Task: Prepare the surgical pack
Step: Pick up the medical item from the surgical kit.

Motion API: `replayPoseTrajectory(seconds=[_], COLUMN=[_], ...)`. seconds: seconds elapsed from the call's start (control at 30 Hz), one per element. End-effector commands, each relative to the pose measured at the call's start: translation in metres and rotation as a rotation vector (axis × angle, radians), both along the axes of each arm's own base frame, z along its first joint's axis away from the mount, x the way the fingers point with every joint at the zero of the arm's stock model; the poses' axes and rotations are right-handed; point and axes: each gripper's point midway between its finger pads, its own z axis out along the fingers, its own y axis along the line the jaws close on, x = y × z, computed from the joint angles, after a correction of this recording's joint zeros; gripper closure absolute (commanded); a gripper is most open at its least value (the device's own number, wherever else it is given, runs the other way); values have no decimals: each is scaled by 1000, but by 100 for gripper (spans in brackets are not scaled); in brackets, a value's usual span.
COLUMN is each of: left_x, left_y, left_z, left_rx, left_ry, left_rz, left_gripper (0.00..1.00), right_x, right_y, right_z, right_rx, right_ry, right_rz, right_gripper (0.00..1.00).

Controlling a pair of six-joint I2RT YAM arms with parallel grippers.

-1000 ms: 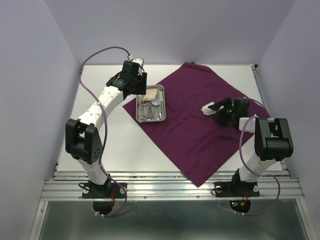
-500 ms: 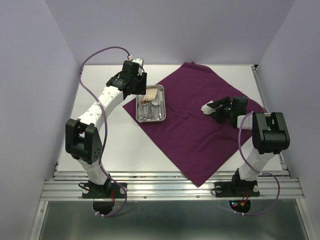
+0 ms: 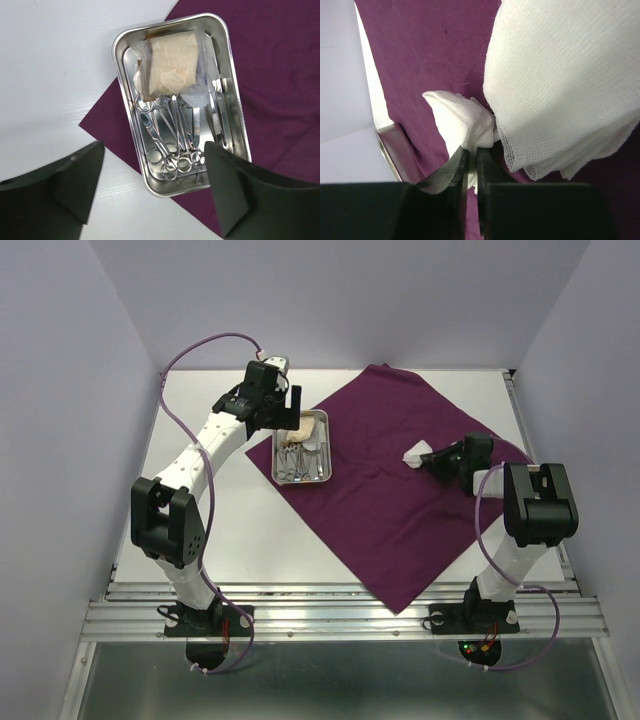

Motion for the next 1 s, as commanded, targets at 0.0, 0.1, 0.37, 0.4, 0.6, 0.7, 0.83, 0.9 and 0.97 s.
replayPoseTrajectory(seconds=[0.0, 0.1, 0.37, 0.4, 0.6, 0.7, 0.83, 0.9, 0.97], left_x=[4, 3, -12, -14, -32, -38, -48, -52, -56], left_y=[-15, -22, -66, -70, -90, -89, -89, -86, -84], left_z=[22, 21, 32, 30, 31, 27, 24, 23, 23], left_rx=[-63, -91, -357, -382, -563, -629, -719, -758, -807], left_ry=[-60, -50, -20, -15, 31, 52, 90, 86, 107], left_rz=[-51, -81, -296, -321, -442, -479, -528, -543, -540], left_gripper=[1, 1, 1, 1, 1, 1, 1, 1, 1], right_x=[15, 19, 22, 21, 6, 3, -6, -11, -14], right_y=[1, 5, 65, 79, 139, 162, 197, 216, 226], right_z=[17, 27, 89, 100, 127, 137, 144, 147, 149], right_rx=[-24, -27, 44, 45, 84, 108, 139, 157, 166], right_ry=[-58, -91, -340, -372, -448, -479, -507, -521, -527], right_rz=[11, 45, 344, 406, 639, 732, 850, 916, 949], right_gripper=[96, 99, 99, 99, 99, 99, 99, 99, 99])
